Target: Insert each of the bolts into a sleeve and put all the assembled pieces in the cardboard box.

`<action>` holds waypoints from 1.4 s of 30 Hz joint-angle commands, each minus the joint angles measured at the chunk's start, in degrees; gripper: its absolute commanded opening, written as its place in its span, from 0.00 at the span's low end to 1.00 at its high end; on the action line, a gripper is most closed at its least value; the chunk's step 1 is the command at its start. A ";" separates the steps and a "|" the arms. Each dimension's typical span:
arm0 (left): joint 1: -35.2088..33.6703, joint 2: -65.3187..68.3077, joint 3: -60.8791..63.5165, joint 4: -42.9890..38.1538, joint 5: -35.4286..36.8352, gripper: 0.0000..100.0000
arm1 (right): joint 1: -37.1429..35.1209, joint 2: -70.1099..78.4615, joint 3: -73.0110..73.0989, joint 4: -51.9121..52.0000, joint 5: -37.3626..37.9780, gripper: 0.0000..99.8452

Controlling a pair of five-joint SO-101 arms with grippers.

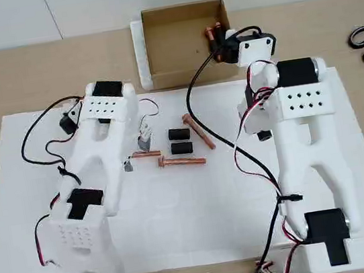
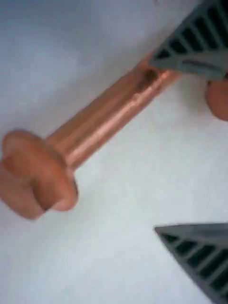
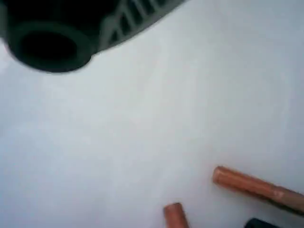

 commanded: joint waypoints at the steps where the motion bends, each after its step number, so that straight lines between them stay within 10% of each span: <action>1: -0.44 0.00 -1.71 -0.26 0.35 0.21 | 0.31 -2.42 -2.73 -0.84 -0.79 0.02; 34: -3.08 6.07 -1.63 -1.93 2.02 0.20 | 0.40 -2.42 -2.64 -1.01 -0.88 0.02; 42: -2.64 6.07 -1.63 -2.02 2.02 0.01 | 0.31 -2.42 -2.64 -1.01 -0.88 0.02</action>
